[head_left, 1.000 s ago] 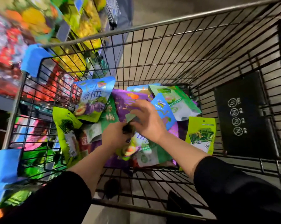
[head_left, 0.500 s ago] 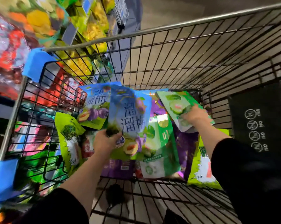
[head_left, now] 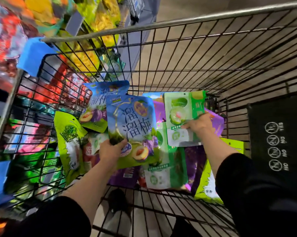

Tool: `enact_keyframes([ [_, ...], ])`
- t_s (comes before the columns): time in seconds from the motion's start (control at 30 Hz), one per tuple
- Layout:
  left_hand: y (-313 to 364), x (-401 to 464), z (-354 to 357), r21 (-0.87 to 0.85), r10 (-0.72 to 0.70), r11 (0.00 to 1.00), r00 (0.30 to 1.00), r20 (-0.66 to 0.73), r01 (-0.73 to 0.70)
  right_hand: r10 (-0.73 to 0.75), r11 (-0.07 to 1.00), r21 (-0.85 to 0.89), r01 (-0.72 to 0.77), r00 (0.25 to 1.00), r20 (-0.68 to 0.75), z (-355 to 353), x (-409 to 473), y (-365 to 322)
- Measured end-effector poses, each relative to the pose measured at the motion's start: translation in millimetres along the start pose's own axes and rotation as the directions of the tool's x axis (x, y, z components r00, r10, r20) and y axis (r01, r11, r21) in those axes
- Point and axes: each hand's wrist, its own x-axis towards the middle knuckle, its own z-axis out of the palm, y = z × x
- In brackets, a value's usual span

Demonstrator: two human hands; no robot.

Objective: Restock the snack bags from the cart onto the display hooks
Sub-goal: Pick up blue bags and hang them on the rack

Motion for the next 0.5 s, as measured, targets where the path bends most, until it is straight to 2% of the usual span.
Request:
enact_keyframes([
  [0.1,5.5,-7.2,2.5,-0.034,-0.004,0.999,1.0,-0.021,0.003,-0.055,0.984,0.17,0.045,0.997,0.053,13.7,1.1,6.1],
  [0.2,10.6,-9.9,2.8,-0.065,0.003,0.998,1.0,-0.017,-0.004,-0.137,0.883,0.463,0.073,0.985,0.106,16.4,-15.1,0.1],
  [0.27,16.9,-12.0,1.1,-0.08,0.032,0.996,0.999,-0.02,-0.034,-0.261,0.846,0.503,0.175,0.959,0.106,18.5,-30.3,-5.6],
  [0.37,32.8,-20.3,-7.0,-0.117,0.094,0.988,0.995,-0.029,-0.097,-0.373,0.772,0.575,0.27,0.926,0.065,16.3,-53.3,-13.8],
  [0.5,58.1,-40.3,-31.2,-0.123,0.243,0.96,0.967,-0.079,-0.252,-0.513,0.648,0.666,0.368,0.858,0.025,-5.6,-90.6,-34.1],
])
